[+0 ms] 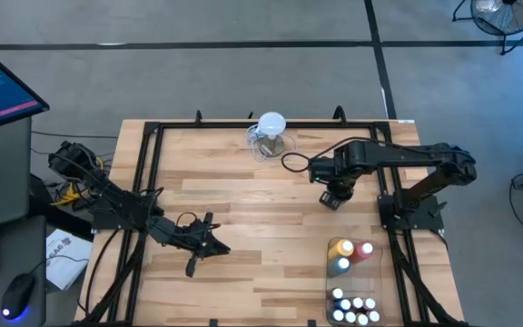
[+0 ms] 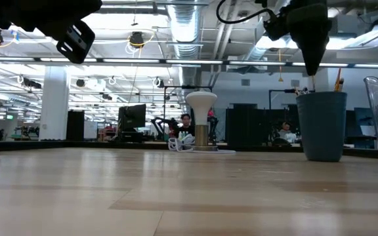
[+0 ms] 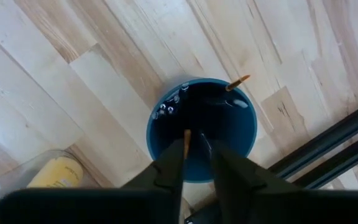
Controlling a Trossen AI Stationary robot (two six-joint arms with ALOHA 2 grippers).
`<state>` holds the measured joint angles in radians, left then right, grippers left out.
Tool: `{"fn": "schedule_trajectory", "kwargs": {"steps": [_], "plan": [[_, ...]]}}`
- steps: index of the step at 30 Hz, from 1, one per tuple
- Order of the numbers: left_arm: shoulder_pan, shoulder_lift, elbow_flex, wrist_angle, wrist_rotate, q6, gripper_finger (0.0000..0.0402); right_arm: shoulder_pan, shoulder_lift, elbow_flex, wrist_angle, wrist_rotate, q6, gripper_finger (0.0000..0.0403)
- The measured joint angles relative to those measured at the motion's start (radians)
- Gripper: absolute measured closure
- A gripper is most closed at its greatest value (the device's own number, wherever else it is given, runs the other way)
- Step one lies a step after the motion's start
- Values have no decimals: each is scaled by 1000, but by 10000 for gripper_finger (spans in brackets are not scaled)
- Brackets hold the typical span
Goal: Pick & Place Paint Supplies
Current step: Put the black gold paintbrush into the blue cup, then return to Home Position
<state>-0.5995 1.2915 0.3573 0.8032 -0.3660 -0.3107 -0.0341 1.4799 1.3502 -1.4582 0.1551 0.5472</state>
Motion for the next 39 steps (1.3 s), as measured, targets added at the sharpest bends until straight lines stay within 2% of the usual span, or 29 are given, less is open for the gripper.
{"fn": "schedule_trajectory", "kwargs": {"steps": [9,14,22,26,31,34,37,39], "plan": [[0,0,0,0,0,0,385,0,0,0,-7,1,-4,248],[0,0,0,0,0,0,385,0,0,13,-43,1,-5,223],[0,0,0,2,0,18,385,-10,-2,200,-106,4,-39,231],[0,0,0,9,0,19,385,34,-2,285,-82,1,-87,243],[0,0,0,60,0,17,385,93,-6,317,-81,13,-66,257],[0,0,0,69,0,16,385,130,-16,317,-116,77,39,263],[2,0,0,80,0,0,385,167,-32,288,-112,48,260,268],[8,0,0,83,0,-19,385,209,-41,292,-99,32,247,270]]}}
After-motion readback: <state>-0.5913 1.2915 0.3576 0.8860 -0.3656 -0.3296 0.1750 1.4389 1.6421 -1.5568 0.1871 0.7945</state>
